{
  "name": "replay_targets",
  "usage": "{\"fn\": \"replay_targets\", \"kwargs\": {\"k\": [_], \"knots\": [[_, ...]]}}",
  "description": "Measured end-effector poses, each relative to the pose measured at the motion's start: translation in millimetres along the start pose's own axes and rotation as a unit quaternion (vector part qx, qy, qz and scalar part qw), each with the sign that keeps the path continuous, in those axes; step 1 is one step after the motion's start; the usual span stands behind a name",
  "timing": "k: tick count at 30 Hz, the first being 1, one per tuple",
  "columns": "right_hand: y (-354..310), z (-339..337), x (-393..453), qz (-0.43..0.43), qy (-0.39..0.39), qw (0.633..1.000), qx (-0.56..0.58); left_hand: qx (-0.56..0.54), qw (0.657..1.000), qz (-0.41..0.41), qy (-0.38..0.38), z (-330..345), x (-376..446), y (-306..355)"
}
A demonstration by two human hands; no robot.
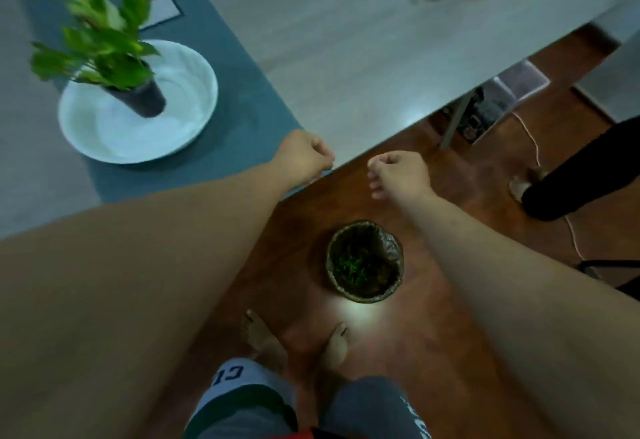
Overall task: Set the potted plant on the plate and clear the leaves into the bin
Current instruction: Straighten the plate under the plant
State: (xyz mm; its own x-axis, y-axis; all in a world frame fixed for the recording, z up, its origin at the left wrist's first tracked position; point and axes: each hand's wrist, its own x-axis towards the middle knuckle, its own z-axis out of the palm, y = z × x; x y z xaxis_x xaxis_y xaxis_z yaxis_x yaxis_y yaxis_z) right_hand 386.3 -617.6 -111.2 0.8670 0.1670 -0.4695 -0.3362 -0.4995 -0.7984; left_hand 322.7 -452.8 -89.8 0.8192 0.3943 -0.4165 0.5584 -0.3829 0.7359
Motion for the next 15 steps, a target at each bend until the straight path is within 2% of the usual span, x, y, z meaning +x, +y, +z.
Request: {"fn": "replay_targets", "kwargs": {"k": [6, 10, 15], "knots": [[-67.9, 61.5, -10.8, -0.067, -0.071, 0.994, -0.048, -0.038, 0.992, -0.037, 0.115, -96.4, -25.9, -53.9], [-92.9, 118.1, -13.0, -0.083, -0.122, 0.988, -0.053, -0.057, 0.979, -0.091, 0.174, -145.0, -40.4, -109.1], [-110.9, 187.1, -5.1, -0.065, -0.195, 0.978, -0.031, -0.072, 0.933, -0.207, 0.285, -183.2, -38.3, -177.8]]}}
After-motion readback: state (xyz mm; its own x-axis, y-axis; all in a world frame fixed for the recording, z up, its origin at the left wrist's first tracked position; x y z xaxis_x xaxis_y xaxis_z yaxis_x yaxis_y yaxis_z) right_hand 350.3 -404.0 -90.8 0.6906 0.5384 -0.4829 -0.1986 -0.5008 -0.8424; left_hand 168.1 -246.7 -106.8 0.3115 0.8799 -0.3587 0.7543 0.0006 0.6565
